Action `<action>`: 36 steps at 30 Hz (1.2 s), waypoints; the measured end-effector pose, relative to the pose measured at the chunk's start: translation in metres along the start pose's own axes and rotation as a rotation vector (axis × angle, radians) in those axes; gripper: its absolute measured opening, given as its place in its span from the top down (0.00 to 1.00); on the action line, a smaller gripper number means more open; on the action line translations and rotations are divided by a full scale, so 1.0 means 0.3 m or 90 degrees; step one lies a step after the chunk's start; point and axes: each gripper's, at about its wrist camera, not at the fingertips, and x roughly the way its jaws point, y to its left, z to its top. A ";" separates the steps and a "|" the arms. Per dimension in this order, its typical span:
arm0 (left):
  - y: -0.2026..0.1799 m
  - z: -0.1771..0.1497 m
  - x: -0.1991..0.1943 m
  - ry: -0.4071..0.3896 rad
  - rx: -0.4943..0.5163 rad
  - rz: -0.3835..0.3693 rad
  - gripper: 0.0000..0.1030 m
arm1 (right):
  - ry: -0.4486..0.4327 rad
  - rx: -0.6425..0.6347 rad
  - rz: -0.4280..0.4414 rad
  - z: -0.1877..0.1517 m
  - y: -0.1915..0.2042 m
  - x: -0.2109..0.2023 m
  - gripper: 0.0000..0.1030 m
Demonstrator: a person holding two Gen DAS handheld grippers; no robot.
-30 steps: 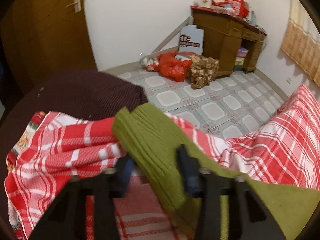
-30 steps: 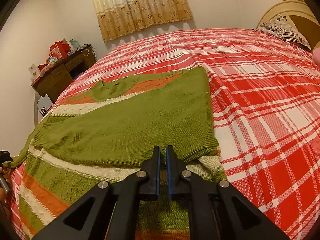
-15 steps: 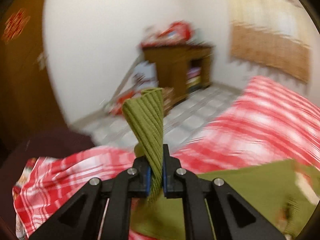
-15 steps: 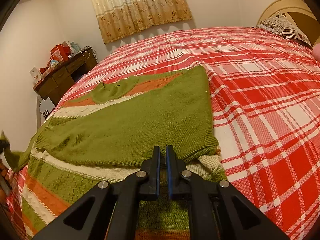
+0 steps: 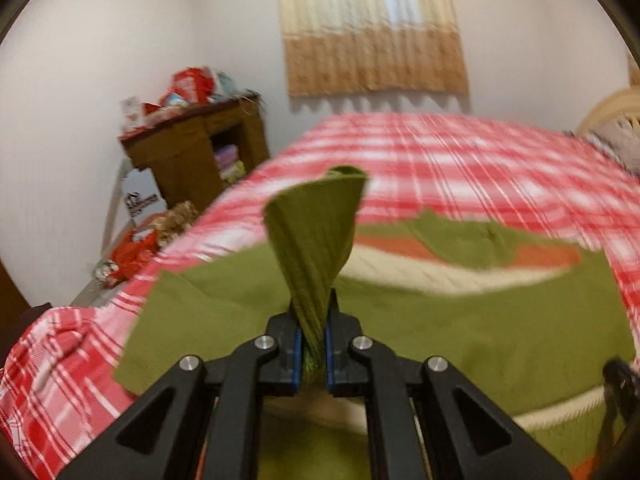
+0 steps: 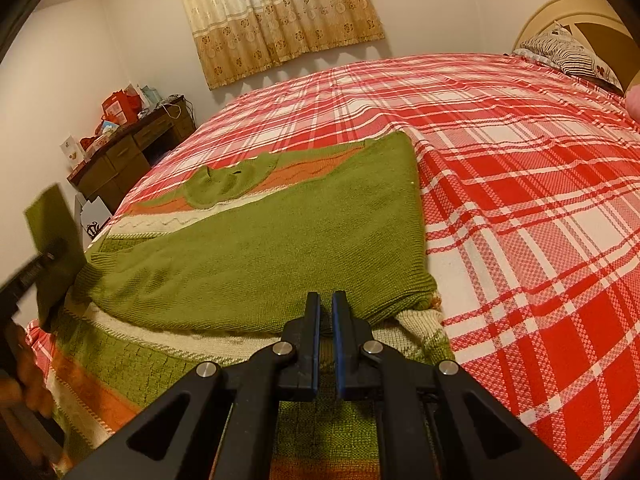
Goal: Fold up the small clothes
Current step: 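Lay the held sleeve across the sweater body and open the left tool, then grasp the folded sleeve cuff with the right tool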
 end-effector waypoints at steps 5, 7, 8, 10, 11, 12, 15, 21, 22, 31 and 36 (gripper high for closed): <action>-0.046 -0.039 0.061 0.077 0.023 -0.011 0.92 | 0.000 0.000 0.000 -0.001 0.001 0.000 0.94; -0.049 -0.036 0.063 0.093 0.011 -0.023 0.90 | 0.000 0.000 -0.001 0.000 0.000 0.000 0.94; -0.049 -0.033 0.063 0.096 0.019 -0.024 0.87 | 0.000 0.000 -0.001 0.000 0.001 0.001 0.95; -0.065 -0.038 0.057 0.093 0.049 -0.019 0.85 | 0.000 0.000 -0.001 -0.001 0.001 0.001 0.94; -0.073 -0.043 0.051 0.091 0.063 -0.024 0.81 | 0.000 0.000 -0.001 -0.001 0.001 0.001 0.94; -0.074 -0.047 0.043 0.089 0.070 -0.031 0.76 | 0.000 0.000 -0.001 -0.001 0.000 0.001 0.94; -0.038 -0.058 -0.001 0.082 0.069 -0.041 0.30 | 0.000 0.003 0.003 -0.001 -0.001 0.001 0.95; 0.178 -0.110 -0.048 0.083 -0.030 -0.002 0.11 | 0.004 0.028 0.023 0.001 -0.024 -0.002 0.94; 0.206 -0.120 -0.041 0.082 -0.039 0.023 0.11 | 0.006 0.034 0.027 0.004 -0.029 0.000 0.94; 0.233 -0.213 -0.002 0.071 -0.073 0.045 0.06 | 0.013 0.039 0.043 0.079 0.125 -0.041 0.94; 0.274 -0.225 0.012 0.087 -0.116 0.013 0.00 | 0.057 0.006 0.199 0.108 0.378 0.029 0.41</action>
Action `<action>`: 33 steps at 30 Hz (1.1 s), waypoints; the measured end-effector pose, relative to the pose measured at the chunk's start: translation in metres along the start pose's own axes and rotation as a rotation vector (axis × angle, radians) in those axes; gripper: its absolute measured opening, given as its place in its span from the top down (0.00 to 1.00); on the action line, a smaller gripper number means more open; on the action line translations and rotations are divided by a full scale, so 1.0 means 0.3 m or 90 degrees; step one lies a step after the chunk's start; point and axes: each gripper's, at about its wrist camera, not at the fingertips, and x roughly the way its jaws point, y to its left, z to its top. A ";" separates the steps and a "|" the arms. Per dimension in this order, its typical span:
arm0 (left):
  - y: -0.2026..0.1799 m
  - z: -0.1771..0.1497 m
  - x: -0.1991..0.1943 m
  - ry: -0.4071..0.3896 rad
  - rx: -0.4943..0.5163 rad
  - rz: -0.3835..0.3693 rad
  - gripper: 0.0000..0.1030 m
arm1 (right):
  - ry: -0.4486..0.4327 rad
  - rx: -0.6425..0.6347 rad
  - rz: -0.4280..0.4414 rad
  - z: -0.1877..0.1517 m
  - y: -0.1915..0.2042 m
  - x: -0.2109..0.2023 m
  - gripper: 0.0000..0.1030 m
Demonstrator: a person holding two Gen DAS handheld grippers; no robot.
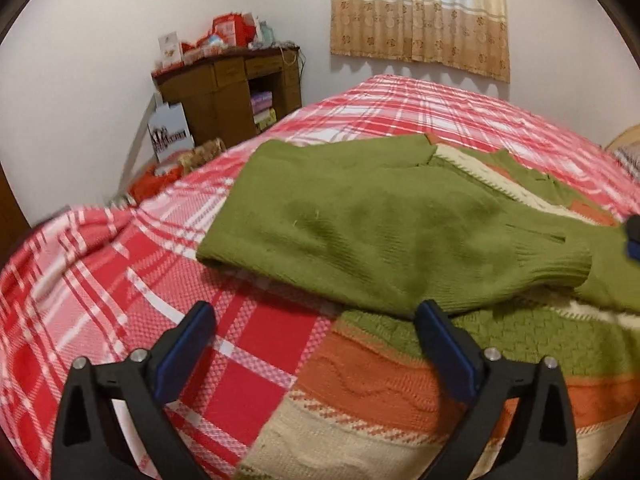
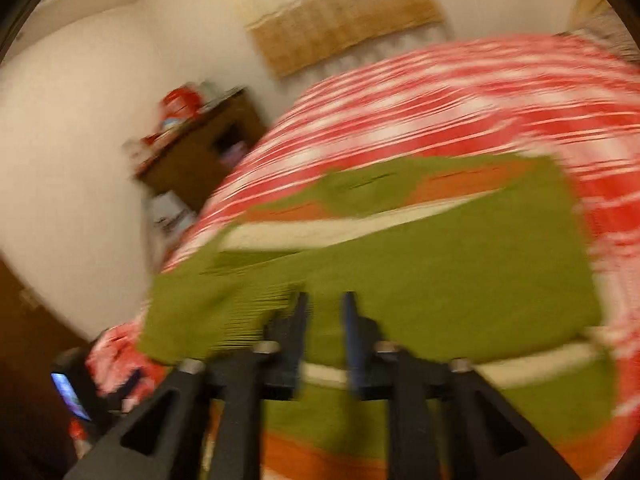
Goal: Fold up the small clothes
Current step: 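Grasp the folded sleeve cuff with the right tool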
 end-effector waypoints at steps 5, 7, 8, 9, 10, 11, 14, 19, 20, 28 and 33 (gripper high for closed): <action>0.011 -0.003 -0.004 0.000 -0.008 -0.010 0.00 | 0.050 -0.051 0.008 -0.018 0.135 0.179 0.29; 0.003 -0.005 -0.004 -0.001 -0.007 -0.009 0.00 | 0.070 -0.082 -0.020 -0.027 0.164 0.235 0.38; 0.002 -0.004 -0.004 -0.001 -0.007 -0.009 0.00 | 0.084 -0.098 -0.033 -0.036 0.174 0.266 0.43; 0.001 -0.004 -0.004 0.000 -0.006 -0.008 0.00 | 0.088 -0.112 -0.043 -0.043 0.177 0.287 0.47; 0.000 -0.004 -0.005 -0.001 -0.006 -0.008 0.00 | 0.080 -0.133 -0.058 -0.045 0.182 0.294 0.53; 0.002 -0.004 -0.004 -0.001 -0.006 -0.008 0.00 | 0.072 -0.158 -0.071 -0.050 0.191 0.295 0.58; -0.004 -0.004 -0.004 -0.001 -0.006 -0.007 0.00 | 0.063 -0.197 -0.100 -0.052 0.202 0.293 0.82; 0.005 -0.004 -0.002 -0.001 -0.006 -0.008 0.00 | 0.038 -0.204 -0.098 -0.037 0.217 0.247 0.95; 0.006 -0.004 -0.002 -0.001 -0.006 -0.008 0.00 | 0.026 -0.215 -0.095 -0.026 0.237 0.225 0.96; 0.007 -0.005 -0.002 -0.001 -0.006 -0.008 0.00 | -0.050 -0.267 -0.033 0.052 0.414 0.062 0.96; 0.006 -0.005 -0.002 -0.001 -0.006 -0.008 0.00 | -0.054 -0.267 -0.015 0.073 0.444 0.041 0.96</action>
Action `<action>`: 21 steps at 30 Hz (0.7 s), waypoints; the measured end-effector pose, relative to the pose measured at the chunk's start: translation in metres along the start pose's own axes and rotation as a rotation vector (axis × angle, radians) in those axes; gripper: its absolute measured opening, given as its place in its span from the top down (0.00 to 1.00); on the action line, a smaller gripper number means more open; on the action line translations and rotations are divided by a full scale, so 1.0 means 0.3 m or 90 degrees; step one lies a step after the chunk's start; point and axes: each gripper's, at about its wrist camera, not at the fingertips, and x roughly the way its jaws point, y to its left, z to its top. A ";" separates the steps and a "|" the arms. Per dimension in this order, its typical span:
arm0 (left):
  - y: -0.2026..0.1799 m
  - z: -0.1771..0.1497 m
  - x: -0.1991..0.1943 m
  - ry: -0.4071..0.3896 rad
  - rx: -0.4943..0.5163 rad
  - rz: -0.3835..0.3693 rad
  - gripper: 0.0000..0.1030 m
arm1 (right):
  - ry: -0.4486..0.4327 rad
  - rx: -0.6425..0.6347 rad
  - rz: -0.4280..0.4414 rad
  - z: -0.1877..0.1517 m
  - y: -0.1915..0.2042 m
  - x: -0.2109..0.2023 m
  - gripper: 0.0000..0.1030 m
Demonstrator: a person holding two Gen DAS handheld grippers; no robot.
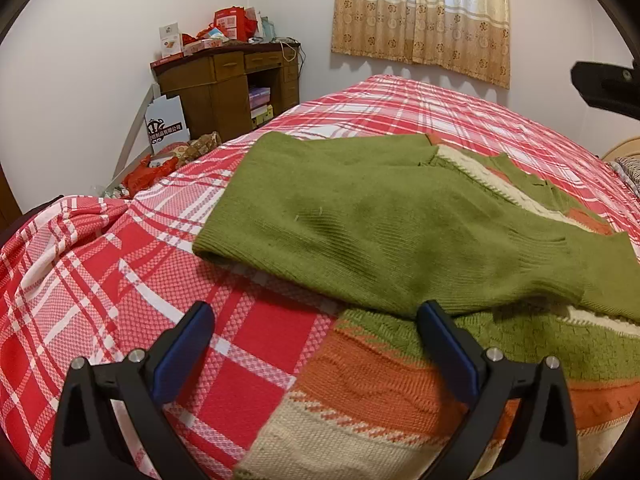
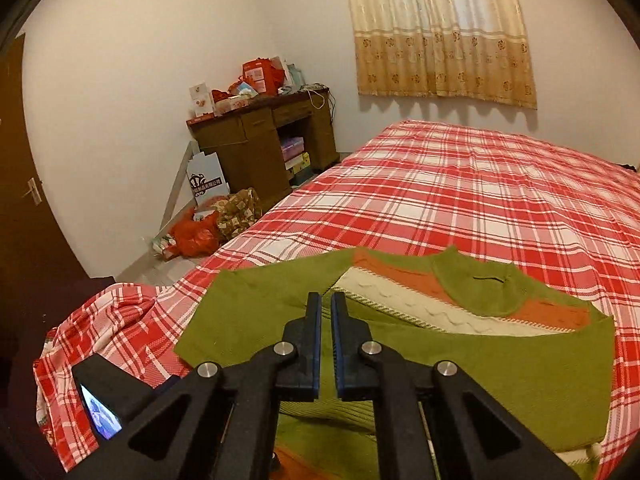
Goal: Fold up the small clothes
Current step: 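Grasp the folded sleeve cuff with the right tool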
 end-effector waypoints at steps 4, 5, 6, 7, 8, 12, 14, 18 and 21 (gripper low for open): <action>-0.001 0.000 0.000 0.000 0.000 0.000 0.00 | 0.028 0.044 0.007 -0.024 -0.065 0.007 0.95; -0.001 0.000 0.000 0.000 -0.001 -0.001 0.00 | 0.040 0.081 0.019 -0.042 -0.106 0.016 0.95; -0.002 -0.001 0.001 0.000 -0.001 -0.001 0.00 | 0.052 0.112 0.022 -0.061 -0.144 0.027 0.95; 0.003 0.002 0.004 0.000 0.000 0.000 0.00 | 0.072 0.151 0.012 -0.088 -0.191 0.047 0.95; 0.004 0.002 0.003 0.000 0.000 0.000 0.00 | 0.089 0.178 0.007 -0.113 -0.224 0.063 0.95; 0.004 0.002 0.003 0.000 -0.001 -0.001 0.00 | 0.125 0.220 0.031 -0.194 -0.273 0.117 0.73; 0.003 0.002 0.003 0.000 -0.001 -0.001 0.00 | 0.140 0.214 0.030 -0.221 -0.266 0.150 0.33; 0.003 0.002 0.003 -0.001 0.000 0.000 0.00 | 0.130 0.212 0.050 -0.238 -0.247 0.174 0.31; 0.002 0.001 0.005 -0.001 -0.001 -0.001 0.00 | 0.131 0.157 0.027 -0.235 -0.200 0.198 0.50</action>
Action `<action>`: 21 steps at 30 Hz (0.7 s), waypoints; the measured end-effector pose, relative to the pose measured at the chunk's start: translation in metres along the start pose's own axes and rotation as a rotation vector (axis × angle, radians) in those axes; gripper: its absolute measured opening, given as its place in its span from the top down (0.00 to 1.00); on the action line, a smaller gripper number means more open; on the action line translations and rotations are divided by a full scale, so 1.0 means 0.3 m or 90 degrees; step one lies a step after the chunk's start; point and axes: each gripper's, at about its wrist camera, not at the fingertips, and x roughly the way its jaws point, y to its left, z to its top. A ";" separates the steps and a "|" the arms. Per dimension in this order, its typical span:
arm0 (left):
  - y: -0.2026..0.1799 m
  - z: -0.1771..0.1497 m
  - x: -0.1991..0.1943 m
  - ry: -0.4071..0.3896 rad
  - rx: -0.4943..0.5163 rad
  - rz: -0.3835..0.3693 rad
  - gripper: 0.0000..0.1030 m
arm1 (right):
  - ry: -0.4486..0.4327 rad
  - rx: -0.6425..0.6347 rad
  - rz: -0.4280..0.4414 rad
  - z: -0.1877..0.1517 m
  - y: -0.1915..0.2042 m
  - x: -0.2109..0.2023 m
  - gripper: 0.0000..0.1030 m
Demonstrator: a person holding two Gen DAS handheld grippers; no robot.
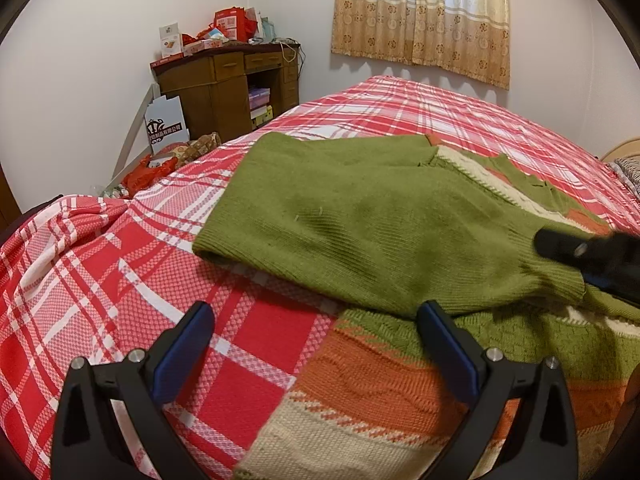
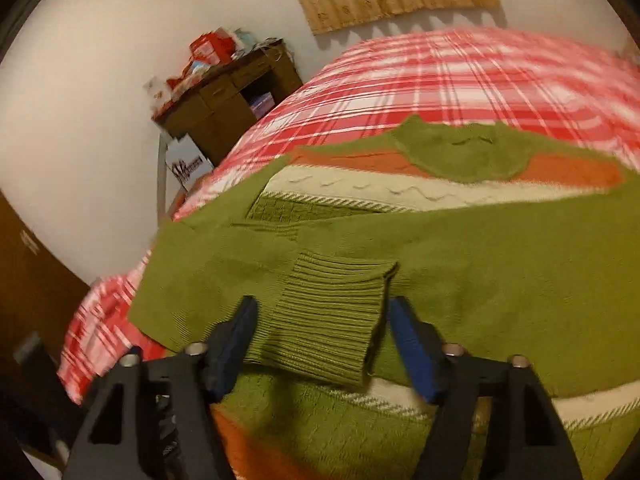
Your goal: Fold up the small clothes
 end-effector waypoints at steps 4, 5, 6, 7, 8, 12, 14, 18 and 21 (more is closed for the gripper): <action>0.001 0.000 0.000 0.000 0.000 0.000 0.00 | 0.007 -0.064 -0.056 -0.007 0.040 0.046 0.86; 0.001 0.000 -0.001 0.000 0.000 0.000 0.00 | 0.010 -0.074 -0.059 -0.005 0.043 0.047 0.88; 0.001 0.000 -0.001 0.000 0.000 0.000 0.00 | 0.011 -0.076 -0.059 -0.002 0.047 0.045 0.91; 0.001 0.000 0.000 0.000 0.000 0.000 0.00 | 0.011 -0.079 -0.063 0.000 0.053 0.040 0.94; 0.000 -0.001 0.000 0.000 0.000 0.000 0.00 | 0.007 -0.091 -0.067 0.003 0.068 0.029 0.94; -0.002 0.002 0.004 0.001 0.000 0.001 0.00 | -0.051 -0.149 -0.081 0.050 0.152 -0.079 0.94; 0.001 0.003 -0.002 0.001 0.002 0.004 0.00 | -0.091 -0.166 -0.083 0.093 0.193 -0.150 0.94; 0.007 0.011 -0.009 0.001 0.001 0.002 0.00 | -0.185 -0.208 -0.108 0.202 0.261 -0.309 0.94; 0.007 0.010 -0.008 0.001 0.001 0.002 0.00 | -0.256 -0.231 -0.156 0.266 0.271 -0.423 0.94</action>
